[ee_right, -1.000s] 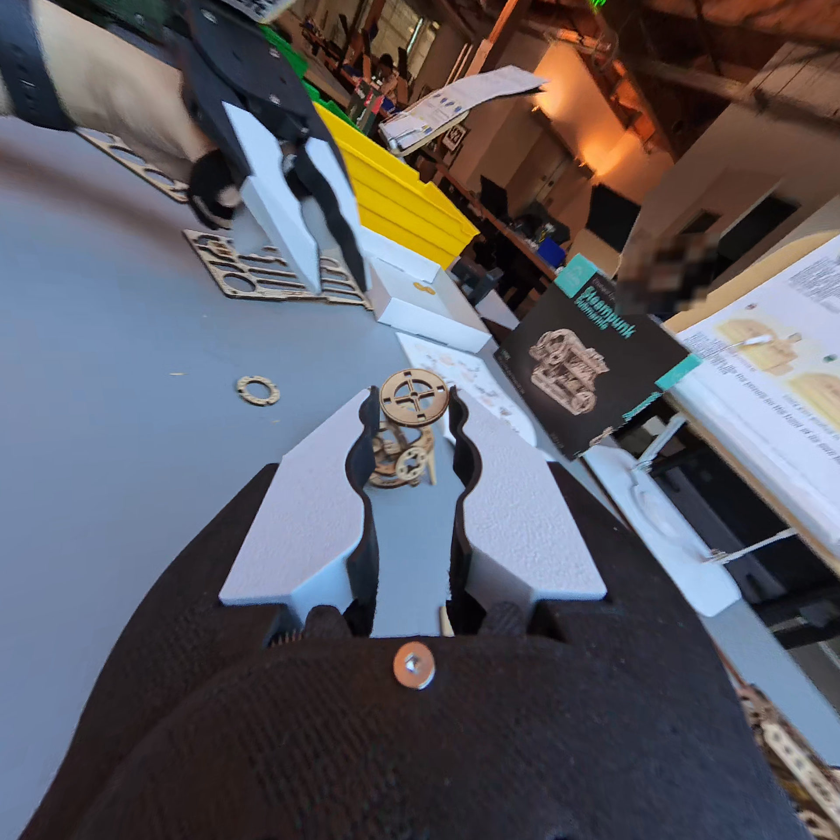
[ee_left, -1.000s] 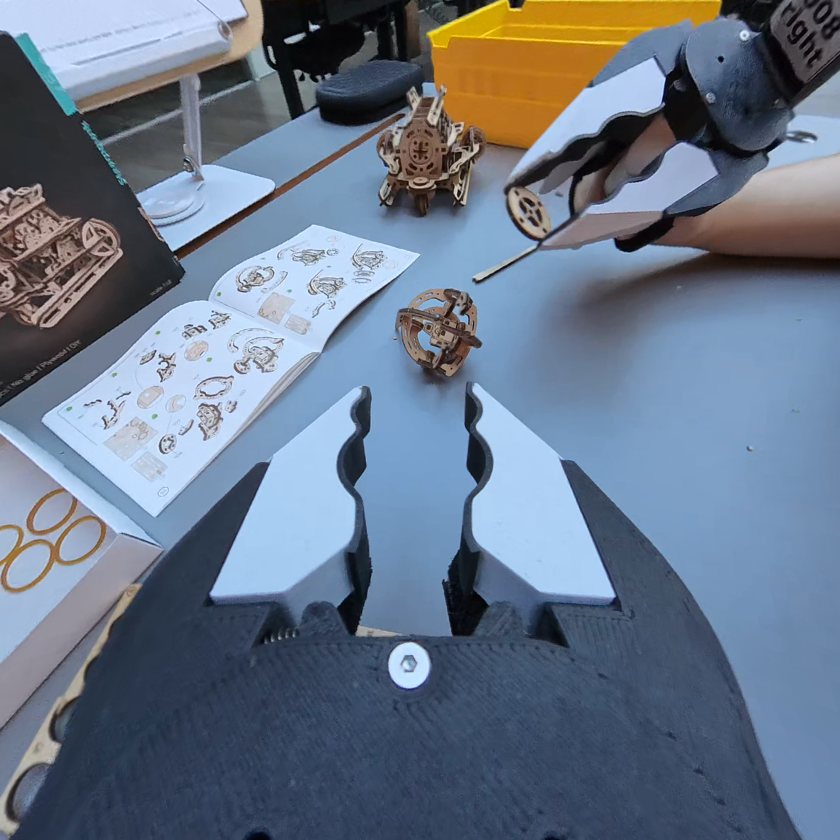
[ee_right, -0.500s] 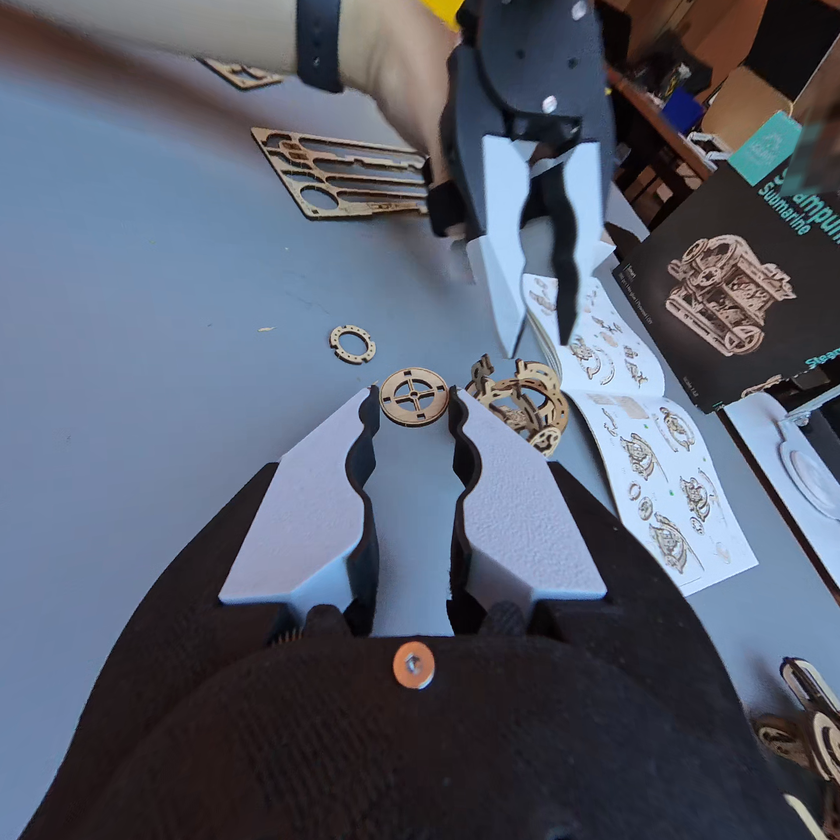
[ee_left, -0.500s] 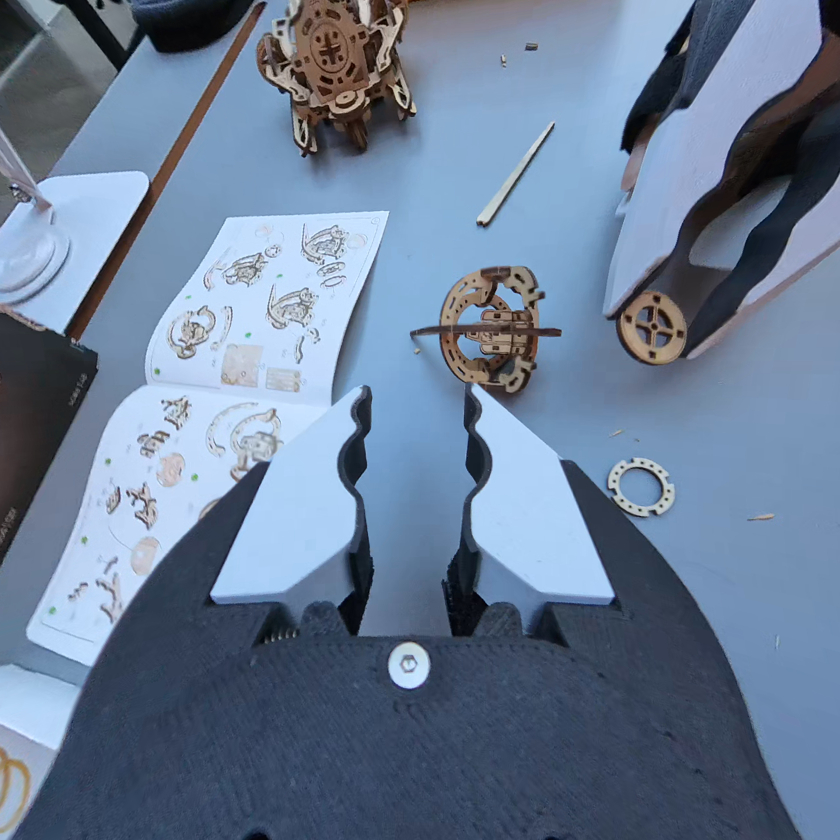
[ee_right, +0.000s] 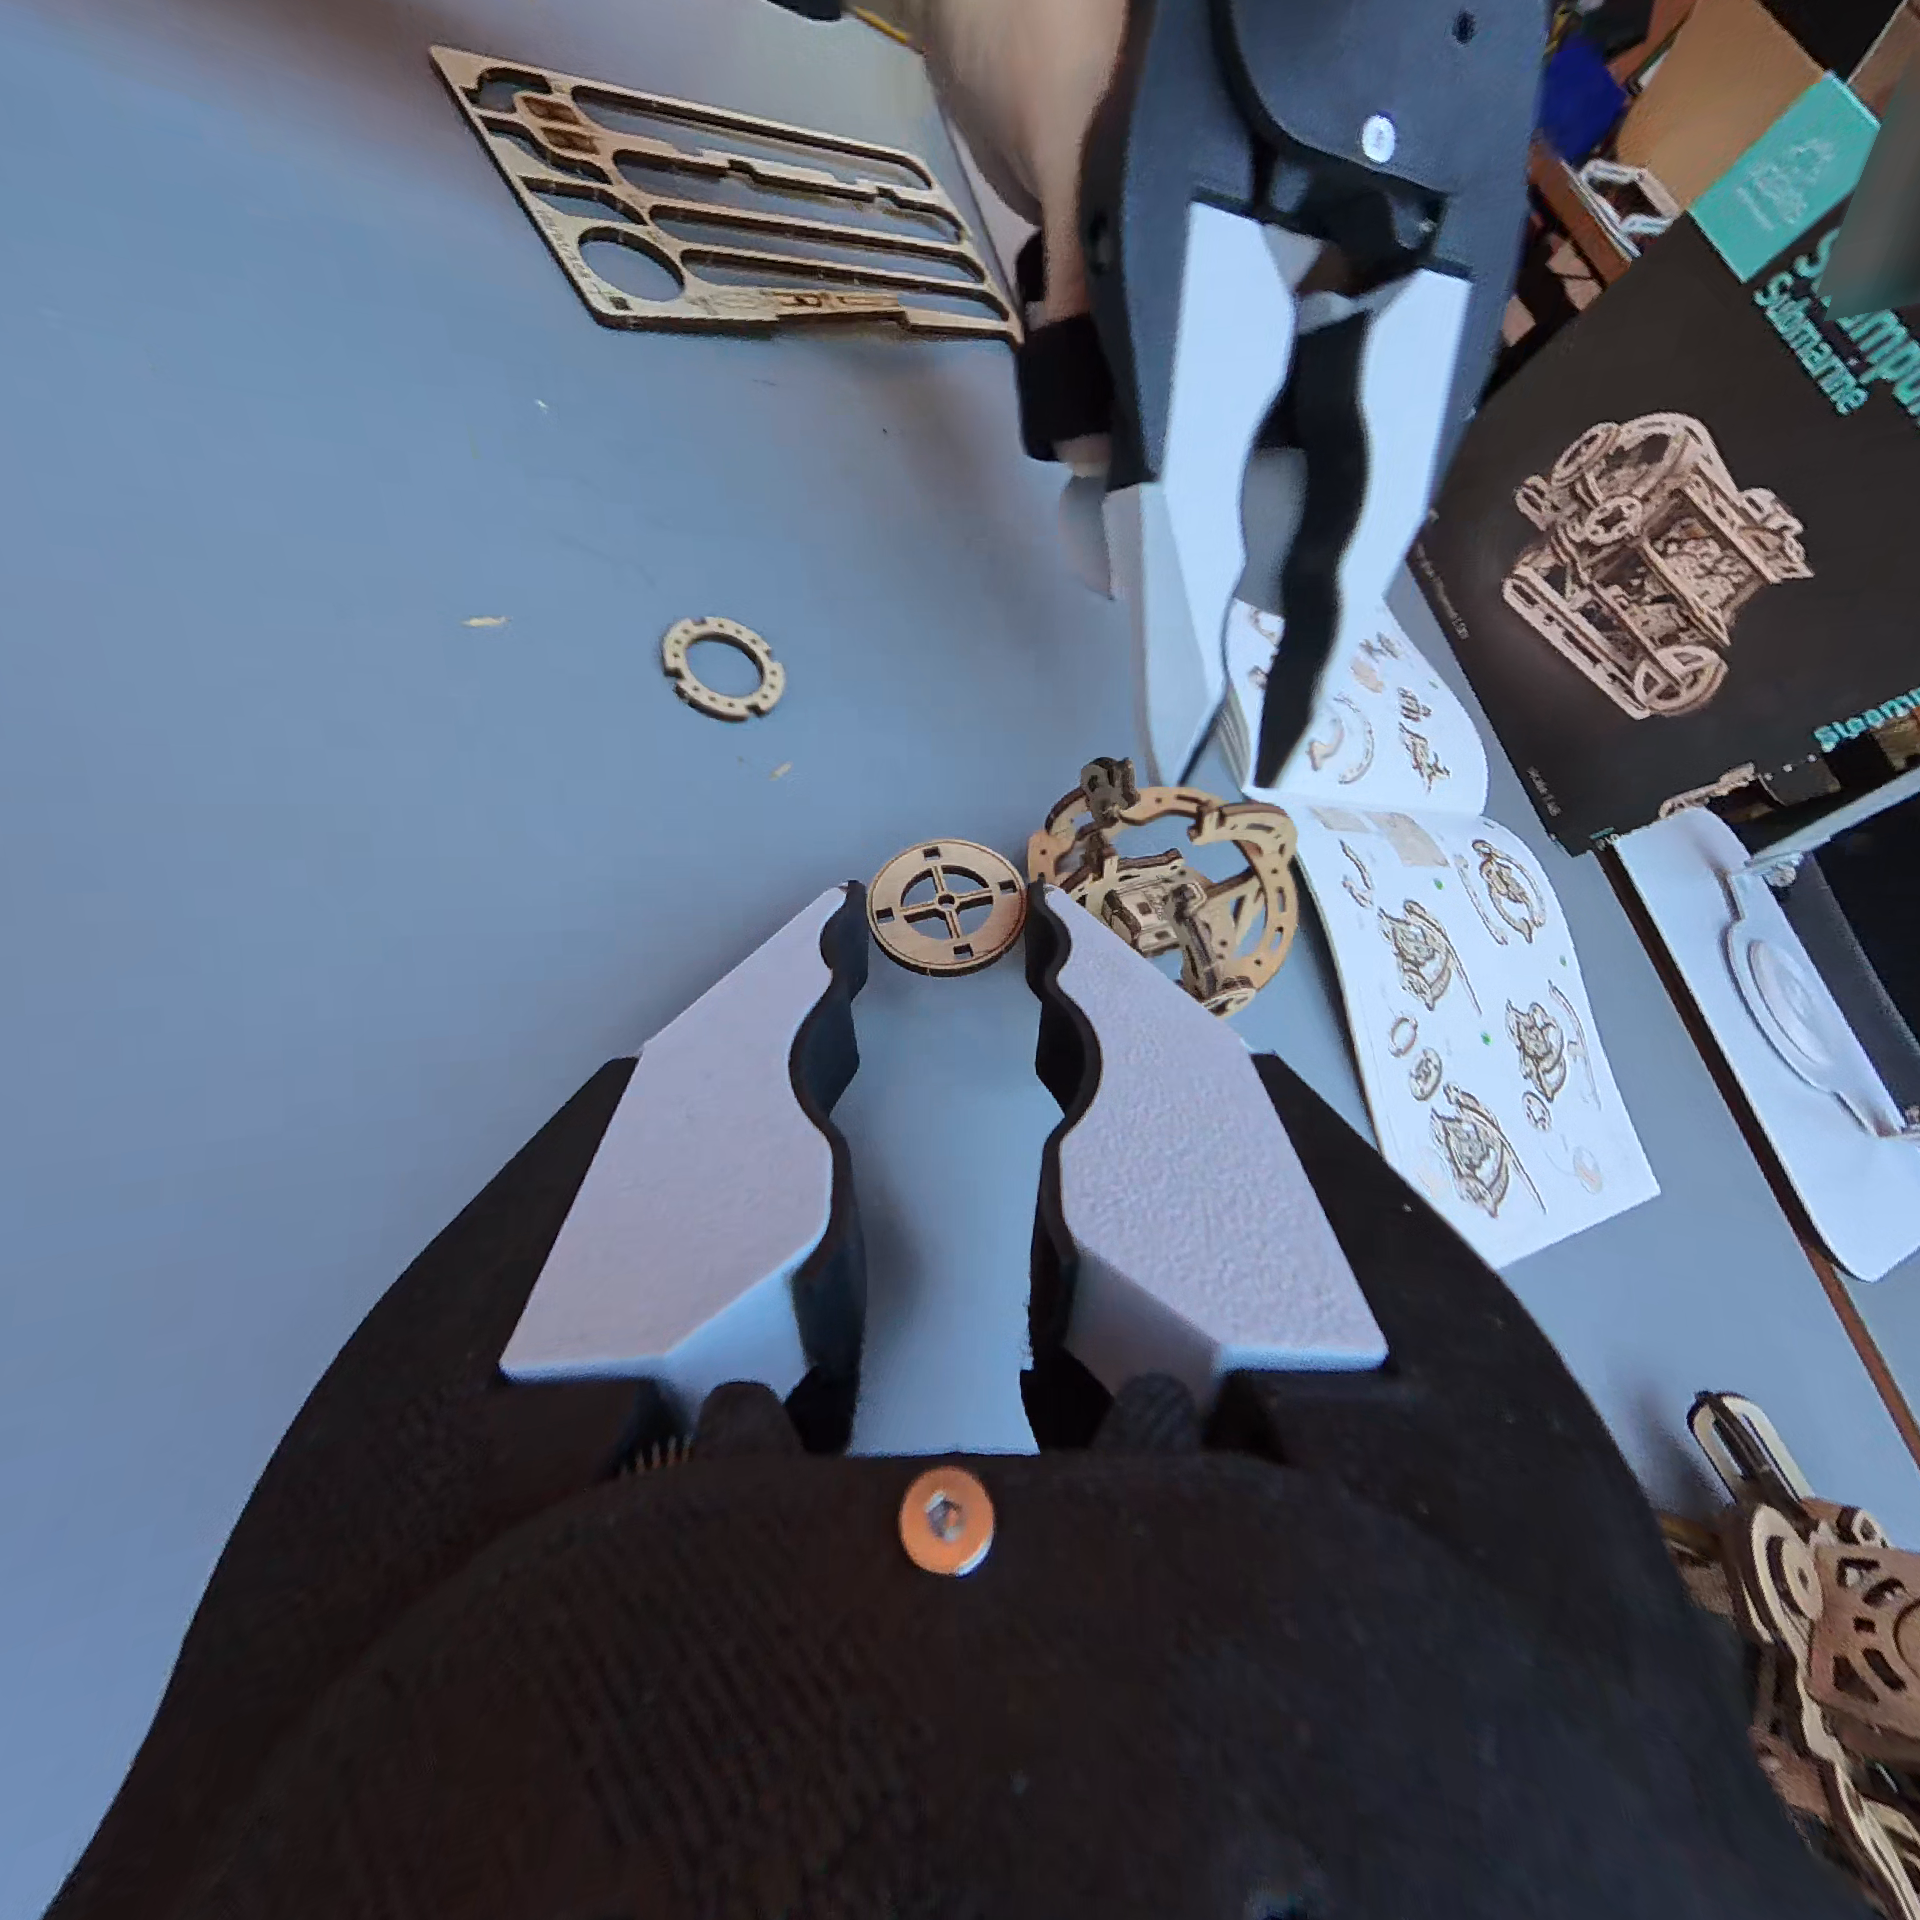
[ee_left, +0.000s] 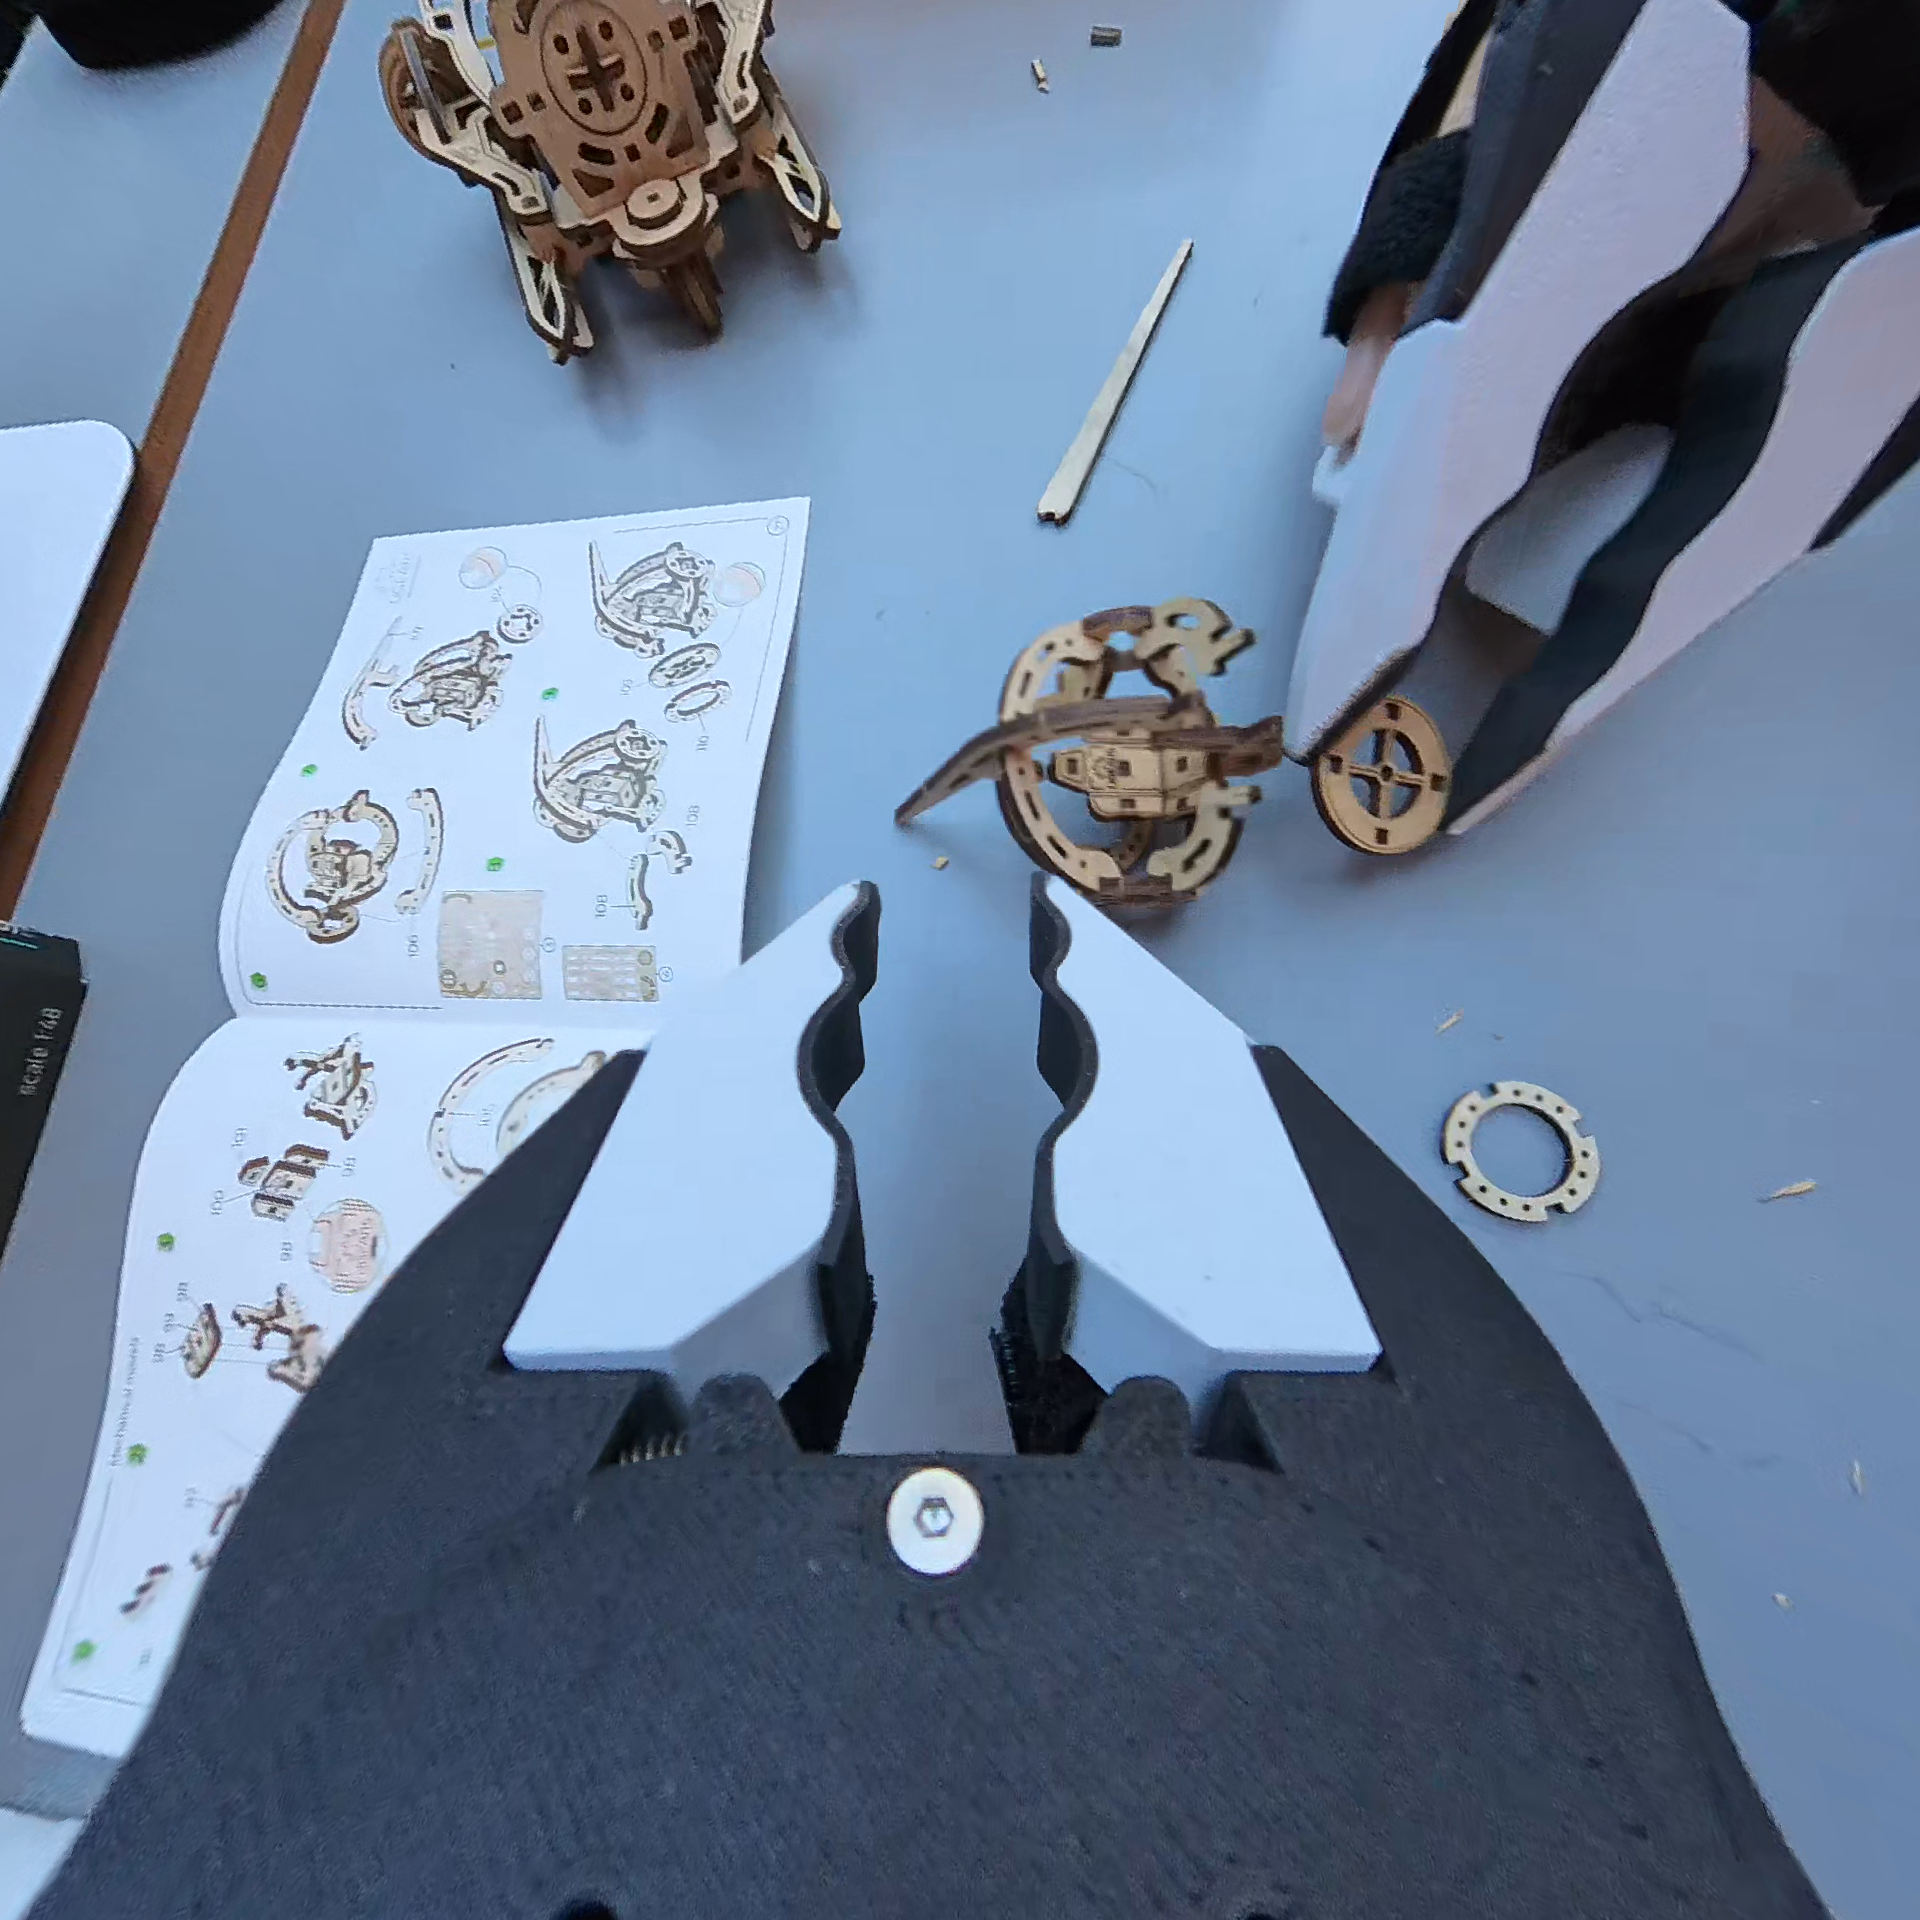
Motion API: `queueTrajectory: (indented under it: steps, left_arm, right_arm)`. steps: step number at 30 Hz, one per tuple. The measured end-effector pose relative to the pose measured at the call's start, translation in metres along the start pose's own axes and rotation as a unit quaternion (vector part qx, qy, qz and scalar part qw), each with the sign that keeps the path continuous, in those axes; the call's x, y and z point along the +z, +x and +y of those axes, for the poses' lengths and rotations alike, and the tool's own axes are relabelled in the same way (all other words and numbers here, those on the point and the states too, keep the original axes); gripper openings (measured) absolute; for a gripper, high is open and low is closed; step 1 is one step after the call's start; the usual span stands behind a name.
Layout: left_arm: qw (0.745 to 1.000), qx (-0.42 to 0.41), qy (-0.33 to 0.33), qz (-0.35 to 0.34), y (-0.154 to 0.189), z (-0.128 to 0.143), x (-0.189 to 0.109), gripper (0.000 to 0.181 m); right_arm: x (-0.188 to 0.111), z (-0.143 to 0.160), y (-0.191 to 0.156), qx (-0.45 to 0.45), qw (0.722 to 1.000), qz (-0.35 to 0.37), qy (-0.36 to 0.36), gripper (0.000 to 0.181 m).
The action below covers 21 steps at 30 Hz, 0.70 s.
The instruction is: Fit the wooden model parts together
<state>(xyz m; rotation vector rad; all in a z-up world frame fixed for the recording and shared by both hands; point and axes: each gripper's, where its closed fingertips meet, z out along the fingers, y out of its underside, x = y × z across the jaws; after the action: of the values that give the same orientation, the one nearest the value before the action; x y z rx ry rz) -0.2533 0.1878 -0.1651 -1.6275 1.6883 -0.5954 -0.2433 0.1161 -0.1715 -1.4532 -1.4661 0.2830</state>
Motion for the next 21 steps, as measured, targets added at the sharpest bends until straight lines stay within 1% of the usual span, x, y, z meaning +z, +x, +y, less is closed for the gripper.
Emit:
queueTrajectory:
  steps: [1, 3, 5, 8, 11, 14, 17, 20, 21]
  left_arm:
    - [1.000, -0.002, 0.005, 0.001, 0.003, -0.001, 0.000, 0.027]
    - [1.000, 0.000, 0.009, 0.007, 0.009, -0.003, 0.002, 0.027]
    - [1.000, 0.008, -0.002, 0.007, 0.015, 0.000, 0.006, 0.027]
    - [1.000, 0.017, -0.006, -0.002, 0.019, -0.001, 0.010, 0.027]
    - [1.000, 0.016, 0.014, -0.006, 0.020, -0.010, 0.008, 0.026]
    - [0.999, -0.004, 0.045, -0.004, 0.013, -0.022, 0.000, 0.028]
    - [0.994, -0.052, 0.084, 0.041, 0.011, -0.035, -0.006, 0.031]
    - [0.986, -0.097, 0.102, 0.085, 0.011, -0.042, -0.007, 0.033]
    - [0.984, -0.106, 0.106, 0.094, 0.011, -0.043, -0.007, 0.031]
  right_arm:
    - [-0.002, 0.001, 0.002, 0.005, 1.000, -0.001, 0.003, 0.029]
    - [-0.006, 0.003, 0.006, 0.014, 1.000, -0.002, 0.007, 0.028]
    - [-0.008, 0.007, 0.010, 0.017, 1.000, 0.000, 0.004, 0.028]
    - [-0.011, 0.011, 0.011, 0.016, 1.000, -0.005, 0.002, 0.029]
    - [-0.013, 0.012, 0.011, 0.013, 1.000, -0.004, 0.004, 0.028]
    - [-0.012, 0.013, 0.010, 0.011, 1.000, -0.007, 0.000, 0.029]
    - [-0.012, 0.014, 0.008, 0.009, 1.000, -0.014, -0.005, 0.029]
    - [-0.012, 0.017, 0.008, 0.009, 1.000, -0.013, -0.009, 0.029]
    - [-0.012, 0.017, 0.009, 0.009, 1.000, -0.012, -0.009, 0.029]
